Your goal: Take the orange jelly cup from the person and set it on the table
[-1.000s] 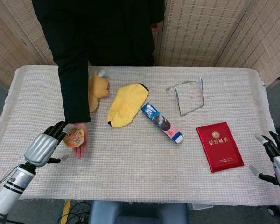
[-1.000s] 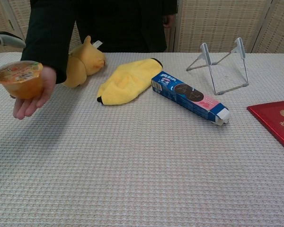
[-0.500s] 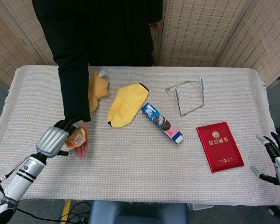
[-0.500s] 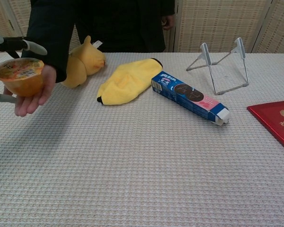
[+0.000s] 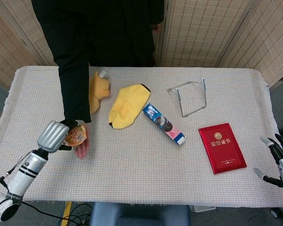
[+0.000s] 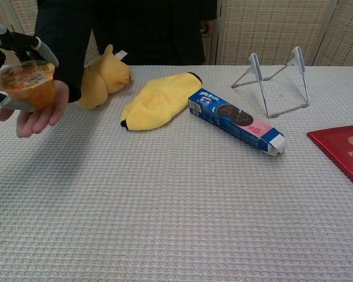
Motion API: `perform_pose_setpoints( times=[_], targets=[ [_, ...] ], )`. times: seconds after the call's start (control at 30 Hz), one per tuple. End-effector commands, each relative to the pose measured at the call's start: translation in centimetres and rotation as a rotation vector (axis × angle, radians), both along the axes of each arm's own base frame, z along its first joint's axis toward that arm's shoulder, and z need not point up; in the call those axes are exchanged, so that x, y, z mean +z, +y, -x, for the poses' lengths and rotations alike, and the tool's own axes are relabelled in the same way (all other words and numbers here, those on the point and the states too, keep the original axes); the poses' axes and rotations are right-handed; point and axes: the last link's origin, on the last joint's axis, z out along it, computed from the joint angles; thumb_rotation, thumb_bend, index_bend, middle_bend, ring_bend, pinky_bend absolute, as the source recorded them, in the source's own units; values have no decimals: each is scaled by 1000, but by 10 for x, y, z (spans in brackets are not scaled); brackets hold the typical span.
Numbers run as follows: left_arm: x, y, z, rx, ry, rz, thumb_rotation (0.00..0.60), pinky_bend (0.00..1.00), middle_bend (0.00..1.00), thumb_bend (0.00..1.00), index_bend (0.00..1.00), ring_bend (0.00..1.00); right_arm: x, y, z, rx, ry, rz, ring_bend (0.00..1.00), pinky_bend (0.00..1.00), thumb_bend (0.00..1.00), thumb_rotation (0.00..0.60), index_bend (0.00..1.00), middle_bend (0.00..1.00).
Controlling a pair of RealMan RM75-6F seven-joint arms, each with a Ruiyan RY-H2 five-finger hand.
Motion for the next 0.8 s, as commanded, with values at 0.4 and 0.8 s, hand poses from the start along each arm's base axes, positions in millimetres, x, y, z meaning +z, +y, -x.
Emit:
perform_pose_setpoints(
  times=[0.4, 0.8],
  targets=[
    [9, -46, -10, -160, -26, 24, 600, 949, 627, 245, 648, 588, -5, -6, -1, 7, -3, -16, 70, 130, 192, 600, 99, 161],
    [-57, -67, -17, -284, 72, 222, 600, 941, 627, 245, 646, 588, -7, -8, -1, 5, -5, -27, 70, 129, 193, 600, 99, 161]
  ],
)
